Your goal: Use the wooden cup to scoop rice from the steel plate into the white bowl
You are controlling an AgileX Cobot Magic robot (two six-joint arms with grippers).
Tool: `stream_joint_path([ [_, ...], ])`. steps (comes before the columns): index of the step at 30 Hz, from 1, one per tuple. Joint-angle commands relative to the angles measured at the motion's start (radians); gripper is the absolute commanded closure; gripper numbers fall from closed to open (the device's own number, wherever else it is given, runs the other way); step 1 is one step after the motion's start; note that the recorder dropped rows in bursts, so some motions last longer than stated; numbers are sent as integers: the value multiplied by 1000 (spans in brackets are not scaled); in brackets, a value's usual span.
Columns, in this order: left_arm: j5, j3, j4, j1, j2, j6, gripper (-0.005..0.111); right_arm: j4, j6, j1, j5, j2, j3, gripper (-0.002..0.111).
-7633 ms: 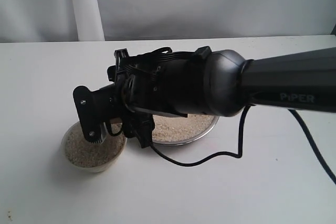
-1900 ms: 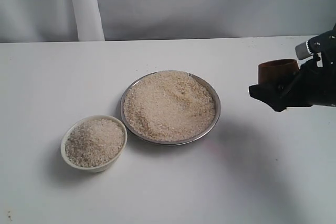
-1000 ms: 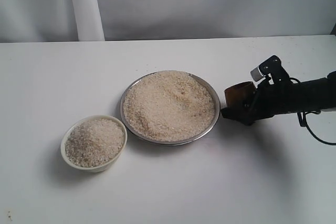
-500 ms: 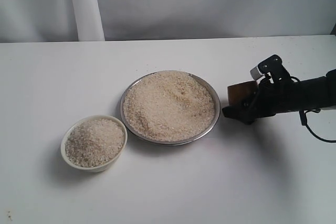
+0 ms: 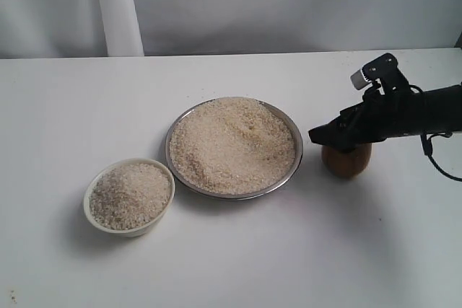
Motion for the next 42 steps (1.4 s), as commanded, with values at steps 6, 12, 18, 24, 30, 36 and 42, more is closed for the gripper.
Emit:
stream_joint_path([
  [6, -6, 2, 0, -3, -3, -4, 107, -72, 158, 3, 7, -107, 2, 24],
  [12, -6, 2, 0, -3, -3, -4, 107, -96, 259, 3, 68, -221, 2, 36],
  [18, -6, 2, 0, -3, -3, -4, 107, -193, 383, 3, 95, -406, 2, 80],
  [24, -6, 2, 0, -3, -3, -4, 107, -330, 510, 5, 95, -593, 2, 108],
  [30, -6, 2, 0, -3, -3, -4, 107, -382, 584, 5, 78, -801, 2, 108],
  [36, -6, 2, 0, -3, -3, -4, 107, -482, 711, 5, 72, -1013, 2, 108],
  [42, -6, 2, 0, -3, -3, -4, 107, -487, 837, 5, 96, -1181, 2, 108],
])
